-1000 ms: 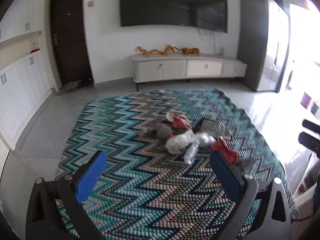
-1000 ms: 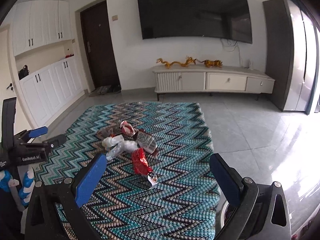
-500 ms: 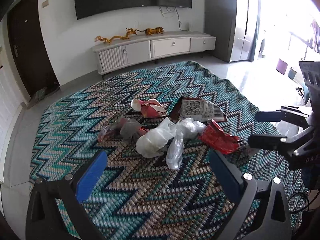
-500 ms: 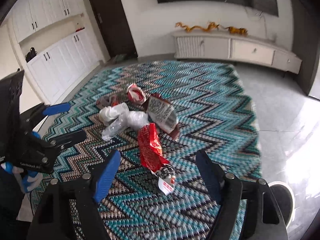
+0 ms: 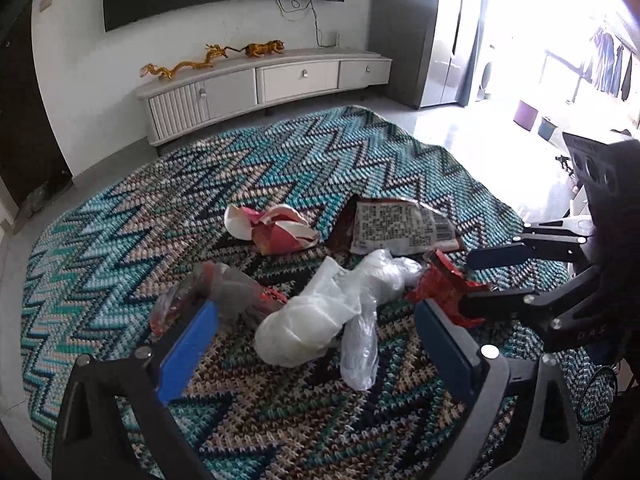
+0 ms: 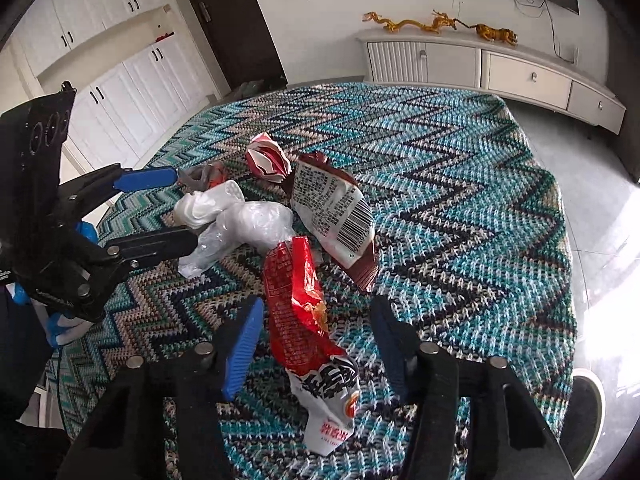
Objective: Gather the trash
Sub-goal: 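Lower the right tool onto the red chip bag and close it, then lift the red chip bag off the rug with the right tool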
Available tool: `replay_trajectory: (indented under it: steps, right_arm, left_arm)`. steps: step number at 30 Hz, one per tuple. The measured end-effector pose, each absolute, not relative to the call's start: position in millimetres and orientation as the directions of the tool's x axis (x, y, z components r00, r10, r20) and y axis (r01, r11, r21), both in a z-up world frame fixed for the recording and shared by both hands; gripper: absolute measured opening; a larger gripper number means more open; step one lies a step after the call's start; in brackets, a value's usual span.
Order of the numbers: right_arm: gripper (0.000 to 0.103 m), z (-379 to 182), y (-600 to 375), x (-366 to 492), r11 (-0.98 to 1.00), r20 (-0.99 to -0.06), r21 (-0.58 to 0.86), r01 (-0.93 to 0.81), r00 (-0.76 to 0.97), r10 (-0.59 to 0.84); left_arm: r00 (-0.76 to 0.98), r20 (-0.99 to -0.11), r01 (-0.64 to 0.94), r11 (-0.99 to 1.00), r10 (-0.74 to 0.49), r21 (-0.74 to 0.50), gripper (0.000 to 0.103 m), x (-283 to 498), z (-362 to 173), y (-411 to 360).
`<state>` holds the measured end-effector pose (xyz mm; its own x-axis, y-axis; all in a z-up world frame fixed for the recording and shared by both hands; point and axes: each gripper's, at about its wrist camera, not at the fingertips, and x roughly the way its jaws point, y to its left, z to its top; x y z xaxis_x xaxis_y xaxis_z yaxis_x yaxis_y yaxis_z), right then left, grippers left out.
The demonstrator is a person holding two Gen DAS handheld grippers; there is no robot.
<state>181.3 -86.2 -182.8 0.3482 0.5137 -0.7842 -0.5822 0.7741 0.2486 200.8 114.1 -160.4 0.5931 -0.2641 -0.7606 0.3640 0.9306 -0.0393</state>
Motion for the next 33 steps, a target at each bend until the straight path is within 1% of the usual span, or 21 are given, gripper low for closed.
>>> replay_trajectory:
  steps: [3, 4, 7, 11, 14, 16, 18, 26, 29, 33]
  right_arm:
    - [0.032, -187, -85, 184, 0.773, -0.787, 0.257, -0.58, 0.338, 0.516]
    - [0.03, -187, -86, 185, 0.773, -0.788, 0.259, -0.579, 0.336, 0.516]
    - [0.028, -189, -88, 189, 0.775, -0.79, 0.262, -0.575, 0.334, 0.514]
    - [0.027, -190, -87, 191, 0.778, -0.791, 0.26, -0.572, 0.336, 0.512]
    - [0.022, -189, -83, 194, 0.78, -0.793, 0.252, -0.572, 0.341, 0.506]
    - [0.015, -189, -80, 196, 0.782, -0.793, 0.251, -0.57, 0.342, 0.504]
    - [0.015, -188, -78, 197, 0.785, -0.79, 0.251, -0.567, 0.349, 0.504]
    - [0.012, -180, -79, 189, 0.785, -0.774, 0.248, -0.567, 0.372, 0.513]
    - [0.007, -178, -80, 187, 0.788, -0.771, 0.245, -0.565, 0.379, 0.511]
    - [0.006, -176, -89, 185, 0.796, -0.77, 0.25, -0.551, 0.386, 0.509]
  left_arm:
    - [0.58, -0.767, 0.364, 0.93, -0.275, -0.058, 0.097, 205, -169, 116]
    - [0.579, -0.766, 0.36, 0.93, -0.281, -0.069, 0.097, 205, -170, 119]
    - [0.585, -0.758, 0.34, 0.936, -0.29, -0.095, 0.096, 205, -170, 128]
    - [0.594, -0.758, 0.258, 0.956, -0.268, -0.136, 0.095, 209, -174, 147]
    - [0.591, -0.762, 0.223, 0.962, -0.263, -0.159, 0.094, 209, -176, 151]
    - [0.592, -0.764, 0.221, 0.964, -0.256, -0.151, 0.094, 207, -178, 147]
    - [0.59, -0.768, 0.218, 0.965, -0.25, -0.147, 0.094, 207, -179, 143]
    - [0.593, -0.749, 0.259, 0.951, -0.295, -0.17, 0.093, 204, -176, 132]
    - [0.586, -0.749, 0.269, 0.946, -0.309, -0.179, 0.092, 206, -177, 125]
    - [0.572, -0.748, 0.253, 0.94, -0.336, -0.228, 0.092, 207, -180, 126]
